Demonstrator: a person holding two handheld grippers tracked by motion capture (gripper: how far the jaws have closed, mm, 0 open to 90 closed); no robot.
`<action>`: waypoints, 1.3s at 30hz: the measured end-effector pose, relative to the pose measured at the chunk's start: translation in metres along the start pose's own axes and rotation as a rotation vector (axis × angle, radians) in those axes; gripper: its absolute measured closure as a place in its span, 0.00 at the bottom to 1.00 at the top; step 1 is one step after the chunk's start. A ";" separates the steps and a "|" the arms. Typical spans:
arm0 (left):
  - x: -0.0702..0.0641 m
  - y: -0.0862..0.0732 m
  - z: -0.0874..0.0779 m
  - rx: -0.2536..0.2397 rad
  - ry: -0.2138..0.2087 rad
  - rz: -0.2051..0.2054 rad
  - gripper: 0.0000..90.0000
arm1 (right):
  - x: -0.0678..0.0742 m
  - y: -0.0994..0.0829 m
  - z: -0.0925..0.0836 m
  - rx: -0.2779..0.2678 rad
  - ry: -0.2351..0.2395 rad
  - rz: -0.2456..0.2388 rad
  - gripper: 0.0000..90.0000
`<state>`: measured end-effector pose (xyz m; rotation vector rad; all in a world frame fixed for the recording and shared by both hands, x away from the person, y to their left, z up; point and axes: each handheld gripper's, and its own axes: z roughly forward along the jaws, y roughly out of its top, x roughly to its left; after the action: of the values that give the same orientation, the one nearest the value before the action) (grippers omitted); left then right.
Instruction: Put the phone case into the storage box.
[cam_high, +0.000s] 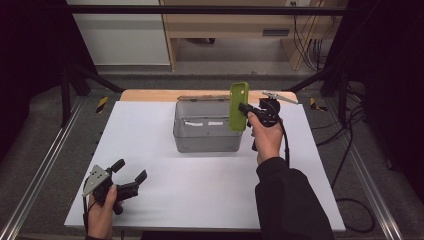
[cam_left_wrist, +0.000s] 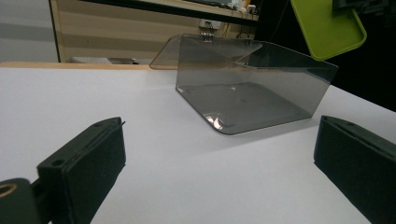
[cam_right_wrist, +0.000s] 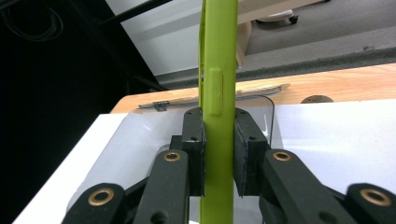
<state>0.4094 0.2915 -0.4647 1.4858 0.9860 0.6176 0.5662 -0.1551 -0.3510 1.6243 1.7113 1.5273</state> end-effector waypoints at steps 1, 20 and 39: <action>0.000 0.000 0.000 0.001 -0.002 0.002 0.02 | 0.000 0.000 0.001 0.000 -0.003 -0.003 0.86; 0.000 0.000 -0.001 -0.003 0.002 0.005 0.02 | 0.007 -0.007 0.014 0.014 -0.023 -0.038 0.86; -0.001 0.001 -0.001 -0.018 -0.008 0.026 0.02 | 0.004 -0.007 0.019 0.026 -0.048 -0.045 0.86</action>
<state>0.4080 0.2908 -0.4634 1.4869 0.9535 0.6371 0.5765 -0.1418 -0.3620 1.6103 1.7380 1.4397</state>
